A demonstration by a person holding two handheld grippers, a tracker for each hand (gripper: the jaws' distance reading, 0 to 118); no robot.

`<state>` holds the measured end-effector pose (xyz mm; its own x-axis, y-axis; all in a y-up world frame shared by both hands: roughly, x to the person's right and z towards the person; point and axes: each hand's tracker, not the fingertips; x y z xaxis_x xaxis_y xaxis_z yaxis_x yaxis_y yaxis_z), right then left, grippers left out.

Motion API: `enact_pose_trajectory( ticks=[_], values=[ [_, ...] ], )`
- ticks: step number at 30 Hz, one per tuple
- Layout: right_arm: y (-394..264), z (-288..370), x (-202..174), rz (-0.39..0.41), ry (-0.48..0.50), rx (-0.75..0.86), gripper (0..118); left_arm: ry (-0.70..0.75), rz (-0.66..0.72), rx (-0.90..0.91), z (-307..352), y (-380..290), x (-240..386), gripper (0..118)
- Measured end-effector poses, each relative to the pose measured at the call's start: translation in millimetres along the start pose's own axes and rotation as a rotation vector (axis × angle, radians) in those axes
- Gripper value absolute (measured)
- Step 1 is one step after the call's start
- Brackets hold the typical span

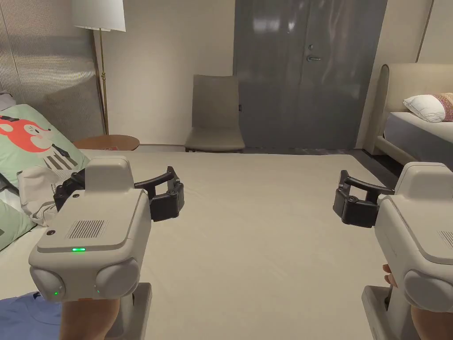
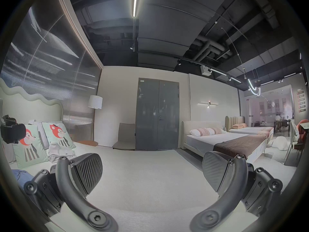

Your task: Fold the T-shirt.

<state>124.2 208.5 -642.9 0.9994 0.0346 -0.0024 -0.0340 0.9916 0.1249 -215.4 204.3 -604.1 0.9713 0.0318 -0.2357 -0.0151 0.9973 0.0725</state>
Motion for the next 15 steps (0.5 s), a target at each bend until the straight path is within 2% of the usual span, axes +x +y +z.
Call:
enact_pose_trajectory(
  ticks=[15],
  values=[
    [-1.9,0.6,-3.6,0.008,0.014,-0.002,118,0.006,-0.005,-0.004,1.9,-1.5,-1.6,111]
  ],
)
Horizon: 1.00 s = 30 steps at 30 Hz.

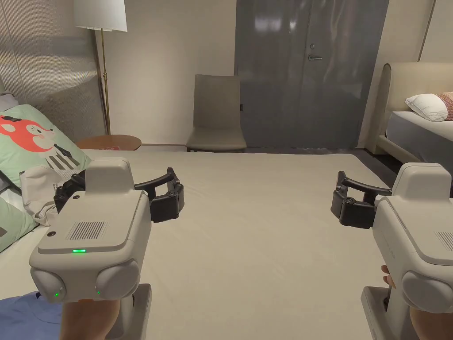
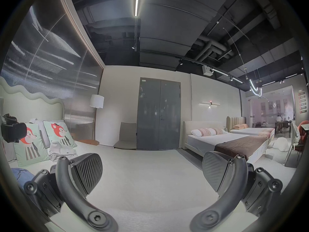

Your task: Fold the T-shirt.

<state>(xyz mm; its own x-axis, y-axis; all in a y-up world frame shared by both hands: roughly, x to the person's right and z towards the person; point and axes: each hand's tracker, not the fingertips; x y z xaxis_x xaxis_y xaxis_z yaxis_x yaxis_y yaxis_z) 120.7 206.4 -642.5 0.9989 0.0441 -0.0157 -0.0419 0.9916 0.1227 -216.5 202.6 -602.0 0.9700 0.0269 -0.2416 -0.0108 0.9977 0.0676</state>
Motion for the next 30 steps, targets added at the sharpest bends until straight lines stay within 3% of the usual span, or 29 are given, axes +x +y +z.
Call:
enact_pose_trajectory(
  ticks=[30],
  values=[
    [-2.1,3.3,4.9,-0.012,-0.005,-0.002,118,-0.002,-0.009,-0.002,2.6,0.1,4.9,111]
  ],
)
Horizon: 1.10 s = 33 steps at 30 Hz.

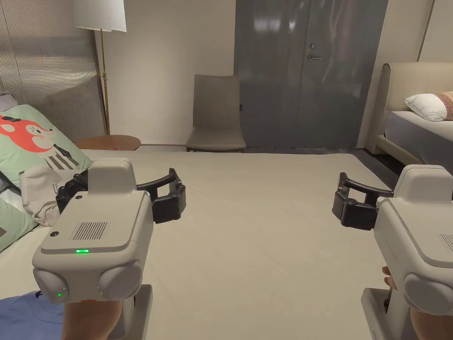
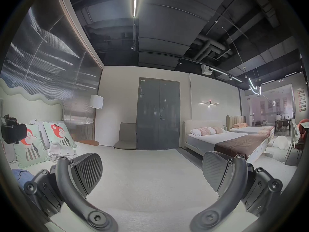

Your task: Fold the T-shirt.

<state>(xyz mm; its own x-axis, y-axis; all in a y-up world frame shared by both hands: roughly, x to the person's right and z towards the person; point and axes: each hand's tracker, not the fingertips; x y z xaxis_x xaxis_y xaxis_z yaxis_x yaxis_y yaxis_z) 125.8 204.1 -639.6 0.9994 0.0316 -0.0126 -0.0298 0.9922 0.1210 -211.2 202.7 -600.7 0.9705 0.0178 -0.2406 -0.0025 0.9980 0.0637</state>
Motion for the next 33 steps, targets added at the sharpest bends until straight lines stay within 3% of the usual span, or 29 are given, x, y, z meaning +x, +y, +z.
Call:
enact_pose_trajectory(
  ticks=[5,7,8,9,11,13,21,24,28,33],
  values=[
    [1,1,0,0.003,-0.003,0.004,118,0.001,0.002,0.004,1,2,1,110],
    [2,2,1,0.002,-0.001,0.004,117,-0.002,-0.004,0.003,1,2,2,100],
    [2,3,1,0.001,0.0,0.005,105,-0.003,-0.008,0.007,2,3,3,78],
    [3,5,1,-0.002,0.001,0.011,80,-0.008,-0.013,0.013,3,3,4,53],
    [4,6,-1,-0.002,-0.021,0.012,2,-0.003,-0.023,0.011,3,3,6,0],
    [2,3,0,0.007,-0.069,0.031,0,-0.003,-0.018,0.015,5,2,7,0],
    [8,-1,-16,-0.01,0.03,0.025,0,-0.012,-0.017,0.009,18,2,-4,0],
    [11,-12,-61,-0.044,0.15,0.049,0,0.104,-0.057,0.024,37,10,-44,0],
    [10,-13,-154,-0.037,0.407,0.047,0,0.358,-0.09,0.018,76,19,-123,0],
    [7,-5,-210,-0.098,0.524,0.026,0,0.492,-0.077,0.003,111,21,-174,0]
  ],
)
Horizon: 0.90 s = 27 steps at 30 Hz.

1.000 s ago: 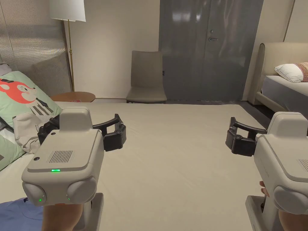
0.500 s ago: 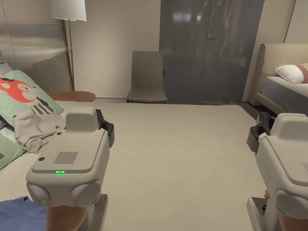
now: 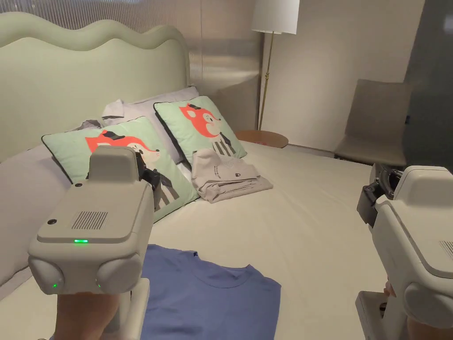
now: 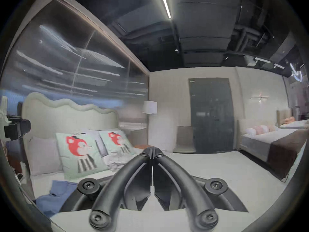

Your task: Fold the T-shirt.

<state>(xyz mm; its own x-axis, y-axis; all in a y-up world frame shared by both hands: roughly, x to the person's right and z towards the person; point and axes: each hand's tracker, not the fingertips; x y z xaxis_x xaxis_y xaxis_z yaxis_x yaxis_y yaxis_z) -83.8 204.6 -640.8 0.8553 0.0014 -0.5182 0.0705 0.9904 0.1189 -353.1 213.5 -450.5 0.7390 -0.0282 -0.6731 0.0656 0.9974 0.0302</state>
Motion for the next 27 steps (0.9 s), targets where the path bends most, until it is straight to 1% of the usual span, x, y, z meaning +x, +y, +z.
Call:
enact_pose_trajectory(
  ticks=[4,8,11,15,17,18,19,20,21,22,23,27],
  values=[
    [-8,-4,-9,0.019,0.018,-0.013,0,0.013,-0.004,-0.022,-4,-8,-6,0],
    [-16,-6,-5,0.01,0.011,-0.034,0,-0.028,0.005,-0.097,-17,-26,4,0],
    [-27,-12,1,0.016,0.01,-0.084,0,-0.08,0.007,-0.264,-39,-53,15,0],
    [-47,-18,7,0.023,-0.008,-0.137,0,-0.163,0.033,-0.594,-80,-117,27,0],
    [-59,-24,11,0.026,-0.015,-0.171,0,-0.18,0.042,-0.74,-94,-152,31,8],
    [-65,-26,13,0.032,-0.02,-0.187,0,-0.188,0.04,-0.837,-102,-172,33,13],
    [-71,-28,15,0.038,-0.026,-0.204,0,-0.191,0.051,-0.917,-108,-190,35,22],
    [-75,-30,16,0.04,-0.029,-0.217,0,-0.194,0.062,-0.969,-111,-205,35,71],
    [-80,-33,19,0.039,-0.032,-0.232,0,-0.213,0.065,-1.017,-114,-222,36,103],
    [-85,-35,21,0.039,-0.038,-0.246,0,-0.225,0.086,-1.016,-109,-230,38,112],
    [-88,-37,22,0.04,-0.041,-0.255,0,-0.207,0.064,-1.012,-110,-239,38,105],
    [-100,-43,27,0.037,-0.057,-0.291,0,-0.18,-0.024,-1.076,-110,-261,48,103]
  ],
)
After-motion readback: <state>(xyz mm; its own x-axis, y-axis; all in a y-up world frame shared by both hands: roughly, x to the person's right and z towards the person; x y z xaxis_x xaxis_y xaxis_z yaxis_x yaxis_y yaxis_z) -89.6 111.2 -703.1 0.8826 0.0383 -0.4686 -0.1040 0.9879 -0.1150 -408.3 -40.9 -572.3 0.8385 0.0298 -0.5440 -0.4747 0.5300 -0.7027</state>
